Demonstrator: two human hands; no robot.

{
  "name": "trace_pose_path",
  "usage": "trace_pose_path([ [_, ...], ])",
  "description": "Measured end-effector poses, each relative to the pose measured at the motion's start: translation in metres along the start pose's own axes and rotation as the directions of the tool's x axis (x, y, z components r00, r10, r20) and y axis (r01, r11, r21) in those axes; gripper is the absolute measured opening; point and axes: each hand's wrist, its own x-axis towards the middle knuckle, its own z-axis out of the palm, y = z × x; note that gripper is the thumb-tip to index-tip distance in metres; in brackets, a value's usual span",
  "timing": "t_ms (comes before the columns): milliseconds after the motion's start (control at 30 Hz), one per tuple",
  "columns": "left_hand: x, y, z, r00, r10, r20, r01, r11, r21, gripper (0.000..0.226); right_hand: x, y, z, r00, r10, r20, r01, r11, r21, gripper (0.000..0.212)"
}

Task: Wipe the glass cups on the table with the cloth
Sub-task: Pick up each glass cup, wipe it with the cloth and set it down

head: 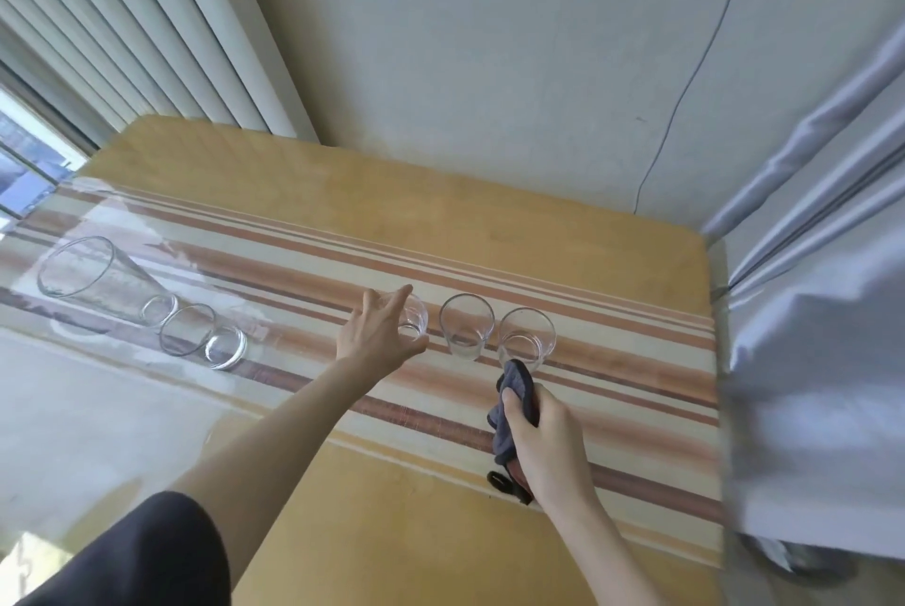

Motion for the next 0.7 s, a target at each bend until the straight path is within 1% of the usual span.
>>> trace_pose_path([
  [67,-0.007,-0.001,-0.002,1.0,-0.027,0.015,0.027,1.0,-0.015,0.092,-0.002,-0.002,0.001,1.0,-0.012,0.014,0.012,1.0,0.001,0.03],
  [133,-0.02,-0.007,-0.009,0.999,-0.05,-0.003,0.049,0.994,-0.102,0.096,-0.006,-0.008,0.0,0.998,-0.046,0.035,0.046,0.999,0.003,0.03],
  [200,-0.042,-0.023,-0.02,0.993,-0.076,-0.092,0.051,0.966,-0.253,0.086,-0.01,-0.019,0.002,0.993,-0.092,0.067,0.092,0.996,0.011,0.028],
  [233,-0.055,-0.036,-0.026,0.979,-0.1,-0.178,0.037,0.944,-0.328,0.075,-0.011,-0.027,0.005,0.99,-0.113,0.089,0.112,0.993,0.021,0.027],
  [267,-0.068,-0.051,-0.031,0.95,-0.138,-0.281,0.02,0.923,-0.385,0.065,-0.012,-0.035,0.009,0.984,-0.135,0.114,0.132,0.991,0.036,0.027],
  [333,-0.092,-0.083,-0.039,0.853,-0.257,-0.454,0.032,0.895,-0.445,0.051,-0.011,-0.053,0.023,0.972,-0.17,0.163,0.16,0.984,0.074,0.026],
  [367,-0.1,-0.1,-0.041,0.802,-0.325,-0.5,0.065,0.881,-0.468,0.05,-0.01,-0.062,0.032,0.965,-0.187,0.185,0.172,0.981,0.09,0.026],
  [400,-0.105,-0.116,-0.041,0.763,-0.393,-0.513,0.109,0.86,-0.498,0.051,-0.008,-0.069,0.042,0.957,-0.204,0.207,0.187,0.977,0.101,0.026],
  [467,-0.108,-0.143,-0.037,0.724,-0.503,-0.471,0.191,0.803,-0.564,0.059,-0.003,-0.082,0.064,0.938,-0.235,0.256,0.215,0.971,0.101,0.029],
  [533,-0.102,-0.166,-0.032,0.728,-0.558,-0.399,0.24,0.753,-0.613,0.076,0.004,-0.091,0.086,0.917,-0.264,0.301,0.248,0.965,0.091,0.03],
  [633,-0.079,-0.19,-0.024,0.774,-0.594,-0.218,0.271,0.623,-0.734,0.102,0.015,-0.099,0.113,0.892,-0.281,0.354,0.269,0.959,0.085,0.031],
  [667,-0.068,-0.196,-0.021,0.796,-0.582,-0.166,0.276,0.594,-0.756,0.106,0.019,-0.099,0.119,0.887,-0.282,0.366,0.269,0.959,0.086,0.031],
  [700,-0.057,-0.202,-0.019,0.818,-0.559,-0.134,0.281,0.593,-0.755,0.109,0.022,-0.099,0.124,0.884,-0.28,0.373,0.269,0.96,0.083,0.031],
])
